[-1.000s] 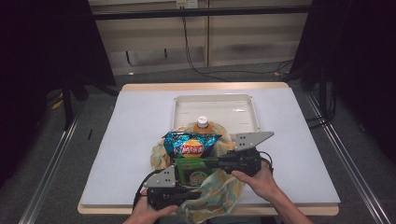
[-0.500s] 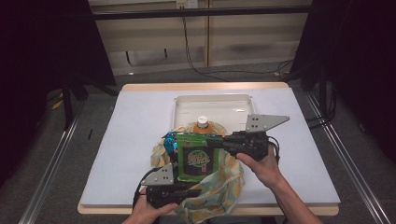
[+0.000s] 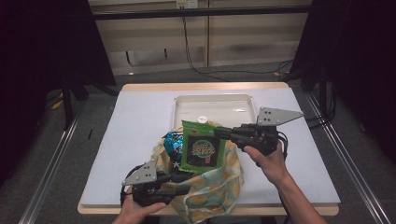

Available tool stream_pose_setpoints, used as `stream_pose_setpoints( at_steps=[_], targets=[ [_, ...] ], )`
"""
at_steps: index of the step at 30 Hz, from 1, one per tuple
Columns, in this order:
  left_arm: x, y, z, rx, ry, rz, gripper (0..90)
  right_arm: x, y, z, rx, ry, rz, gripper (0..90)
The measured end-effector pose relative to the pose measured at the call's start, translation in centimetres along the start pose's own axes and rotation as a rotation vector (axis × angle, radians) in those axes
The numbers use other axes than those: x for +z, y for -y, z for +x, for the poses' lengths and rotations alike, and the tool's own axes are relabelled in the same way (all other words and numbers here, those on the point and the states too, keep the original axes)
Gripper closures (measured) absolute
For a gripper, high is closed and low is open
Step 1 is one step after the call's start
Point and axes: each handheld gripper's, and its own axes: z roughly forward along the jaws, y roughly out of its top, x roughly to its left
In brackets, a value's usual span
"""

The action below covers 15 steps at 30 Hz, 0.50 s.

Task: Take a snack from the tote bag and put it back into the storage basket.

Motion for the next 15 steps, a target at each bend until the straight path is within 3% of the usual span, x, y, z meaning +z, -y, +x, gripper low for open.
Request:
stream_pose_setpoints(
  at_steps=[2,7,15],
  targets=[
    [-0.6,0.1,0.2,0.004,-0.023,0.007,59.4,-0.1,-0.2,0.0,-0.004,0.005,-0.005,88.8],
    [-1.5,0.1,0.7,-0.014,-0.067,-0.034,52.1,-0.1,-1.3,-0.1,-0.014,0.015,-0.013,88.8],
    [-2.8,0.3,1.5,-0.048,-0.116,-0.062,32.0,-0.2,-2.7,-0.8,-0.023,0.026,-0.033,88.9]
  ],
)
